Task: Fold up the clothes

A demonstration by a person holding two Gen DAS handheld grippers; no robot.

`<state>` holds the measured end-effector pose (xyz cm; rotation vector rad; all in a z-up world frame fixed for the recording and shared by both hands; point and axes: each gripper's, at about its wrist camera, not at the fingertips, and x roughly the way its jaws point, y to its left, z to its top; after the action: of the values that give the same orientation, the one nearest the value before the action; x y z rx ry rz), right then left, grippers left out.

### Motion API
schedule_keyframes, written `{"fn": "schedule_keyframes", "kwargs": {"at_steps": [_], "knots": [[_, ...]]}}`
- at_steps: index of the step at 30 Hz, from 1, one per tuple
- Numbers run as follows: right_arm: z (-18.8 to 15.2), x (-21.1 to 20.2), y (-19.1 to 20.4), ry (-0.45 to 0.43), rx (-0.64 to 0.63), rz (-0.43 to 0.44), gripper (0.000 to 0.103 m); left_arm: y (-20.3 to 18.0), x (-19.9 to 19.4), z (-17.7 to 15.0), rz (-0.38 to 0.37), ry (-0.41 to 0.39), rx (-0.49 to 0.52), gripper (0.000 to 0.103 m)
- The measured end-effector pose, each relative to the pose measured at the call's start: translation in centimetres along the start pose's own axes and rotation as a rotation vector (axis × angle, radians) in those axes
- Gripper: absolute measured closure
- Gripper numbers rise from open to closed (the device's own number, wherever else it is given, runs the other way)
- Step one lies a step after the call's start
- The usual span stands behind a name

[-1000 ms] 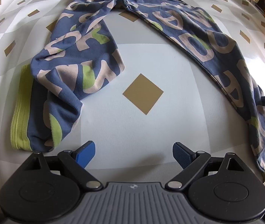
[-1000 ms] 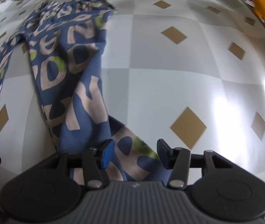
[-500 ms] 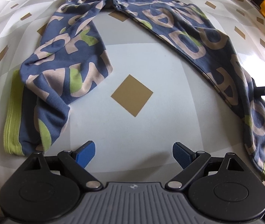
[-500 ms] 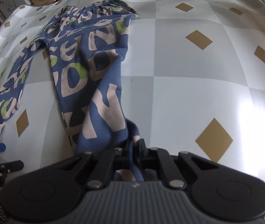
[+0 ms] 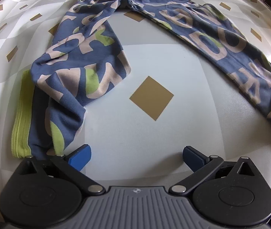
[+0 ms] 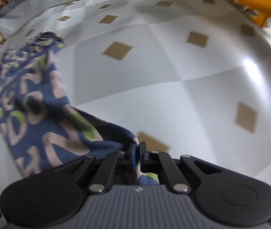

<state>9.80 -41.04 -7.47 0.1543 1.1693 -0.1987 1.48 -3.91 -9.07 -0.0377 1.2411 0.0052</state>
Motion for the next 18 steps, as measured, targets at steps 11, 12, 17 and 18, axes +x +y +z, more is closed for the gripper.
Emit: {"fn": "schedule_keyframes", "kwargs": {"at_steps": [11, 12, 17, 18], "knots": [[-0.7, -0.3, -0.2, 0.056, 0.023, -0.093, 0.085, 0.3, 0.1, 0.0, 0.004, -0.011, 0.002, 0.000], [-0.8, -0.3, 0.4, 0.061, -0.029, -0.096, 0.085, 0.2, 0.1, 0.0, 0.004, -0.011, 0.002, 0.000], [-1.1, -0.7, -1.5, 0.082, 0.082, -0.145, 0.073, 0.4, 0.0, -0.2, 0.008, -0.010, -0.003, 0.000], [-1.2, -0.8, -1.9, 0.085, 0.106, -0.161, 0.073, 0.5, -0.1, -0.3, 0.009, -0.011, -0.004, 0.000]]}}
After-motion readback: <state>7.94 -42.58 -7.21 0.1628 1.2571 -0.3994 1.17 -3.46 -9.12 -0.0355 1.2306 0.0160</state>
